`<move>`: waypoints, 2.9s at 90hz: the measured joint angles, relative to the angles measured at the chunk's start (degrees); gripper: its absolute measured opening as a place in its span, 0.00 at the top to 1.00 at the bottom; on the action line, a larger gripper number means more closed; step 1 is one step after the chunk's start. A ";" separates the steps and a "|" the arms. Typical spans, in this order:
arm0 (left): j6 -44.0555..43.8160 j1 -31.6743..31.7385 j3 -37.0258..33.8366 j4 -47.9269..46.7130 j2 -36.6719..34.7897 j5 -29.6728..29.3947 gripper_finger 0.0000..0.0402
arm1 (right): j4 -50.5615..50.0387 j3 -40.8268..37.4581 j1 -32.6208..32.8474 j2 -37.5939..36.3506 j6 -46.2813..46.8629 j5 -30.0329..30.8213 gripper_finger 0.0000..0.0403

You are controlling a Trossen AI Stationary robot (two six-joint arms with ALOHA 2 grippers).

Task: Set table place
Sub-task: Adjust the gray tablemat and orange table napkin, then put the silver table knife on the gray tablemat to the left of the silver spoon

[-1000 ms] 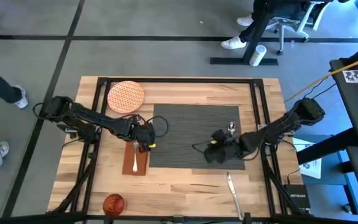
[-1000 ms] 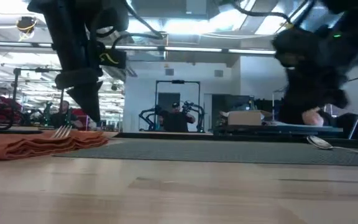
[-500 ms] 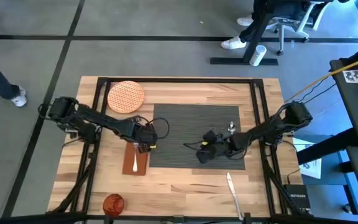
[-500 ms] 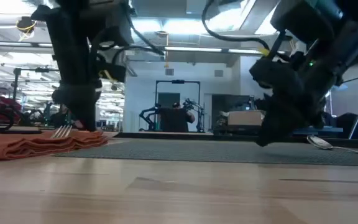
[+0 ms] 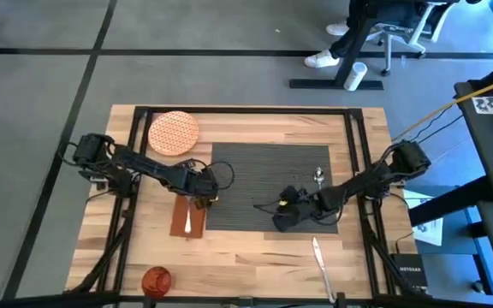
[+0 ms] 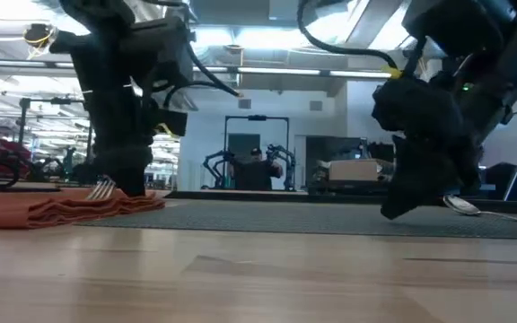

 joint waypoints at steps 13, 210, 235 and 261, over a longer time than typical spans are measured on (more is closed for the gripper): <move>0.18 1.18 -0.11 -0.21 -0.02 -0.73 1.00 | -0.12 0.00 0.94 0.00 1.13 -1.69 1.00; 1.88 -9.80 12.04 18.31 -1.16 -3.93 1.00 | -54.49 27.06 24.27 1.57 3.99 -13.05 1.00; -2.67 -15.55 12.04 23.72 -1.18 -3.90 1.00 | -32.41 22.27 37.03 2.17 23.94 -16.29 1.00; -7.81 -19.96 11.78 23.18 -0.29 -3.94 1.00 | -31.43 21.86 38.79 10.29 31.98 -17.11 1.00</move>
